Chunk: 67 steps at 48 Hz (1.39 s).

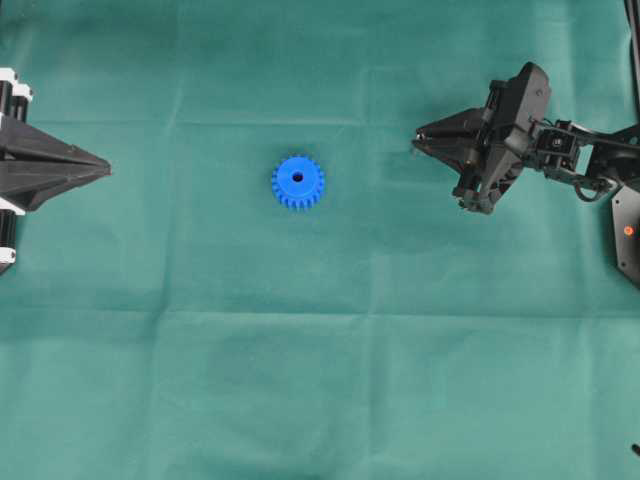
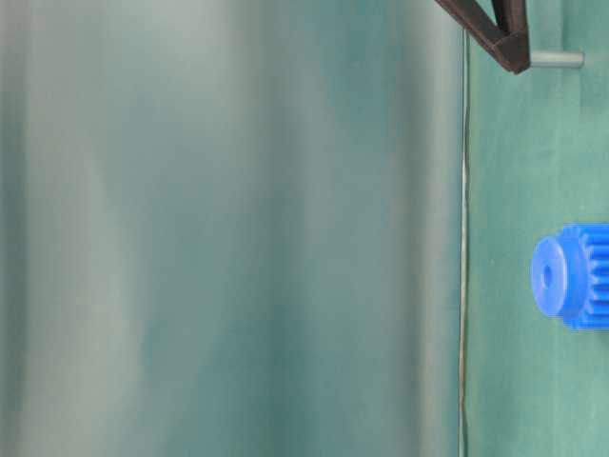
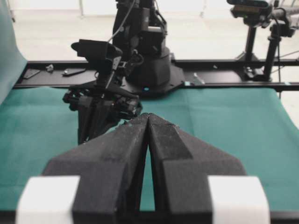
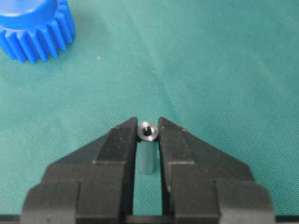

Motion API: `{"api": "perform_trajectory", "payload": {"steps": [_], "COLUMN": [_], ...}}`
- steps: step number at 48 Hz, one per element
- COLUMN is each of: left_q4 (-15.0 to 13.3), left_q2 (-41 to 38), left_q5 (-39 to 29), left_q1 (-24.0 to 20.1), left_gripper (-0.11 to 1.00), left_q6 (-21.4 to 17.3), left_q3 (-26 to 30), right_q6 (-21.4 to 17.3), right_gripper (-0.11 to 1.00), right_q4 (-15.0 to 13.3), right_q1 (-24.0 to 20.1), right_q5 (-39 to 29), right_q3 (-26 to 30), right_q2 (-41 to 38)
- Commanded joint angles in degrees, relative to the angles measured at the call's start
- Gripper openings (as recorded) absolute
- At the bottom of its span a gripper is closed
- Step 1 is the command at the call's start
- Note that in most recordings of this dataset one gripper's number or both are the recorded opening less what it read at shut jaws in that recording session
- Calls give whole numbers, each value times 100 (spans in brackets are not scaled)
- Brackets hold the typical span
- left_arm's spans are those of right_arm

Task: Insert the shaft placed at a random location into the center hole of the small gear at another random location.
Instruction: 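Lift the held shaft and carry it left over the blue gear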

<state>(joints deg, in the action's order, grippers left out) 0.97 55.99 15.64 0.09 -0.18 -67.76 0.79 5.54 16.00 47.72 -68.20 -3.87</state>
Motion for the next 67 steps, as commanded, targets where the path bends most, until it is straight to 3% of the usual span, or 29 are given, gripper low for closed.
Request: {"api": "perform_trajectory", "payload": {"steps": [1,18,36,43,67], "left_q4": [18,18,18,18,18], "left_q2": [-44,-9,-18,-18,-18], "left_q5": [26,-9,-62,-105,-105], "left_q1": [9,9,9,9,18], "left_gripper": [0,0,0,0,0], "left_q6": [-9,0,0,0,0], "left_q3": [149,149,149,149,149], "right_q6": [-18,-70,-35,-35,-53], "right_gripper": [13,13,13,13,13], "right_q4": [18,9,9,0,9], "right_q1": [26,0,-105,-105,-114], "right_q5": [53,-141,-1670,-1978,-2013], "right_q3": [70,176,510,571,642], "right_q2": [53,185,1591,1811,1731]}}
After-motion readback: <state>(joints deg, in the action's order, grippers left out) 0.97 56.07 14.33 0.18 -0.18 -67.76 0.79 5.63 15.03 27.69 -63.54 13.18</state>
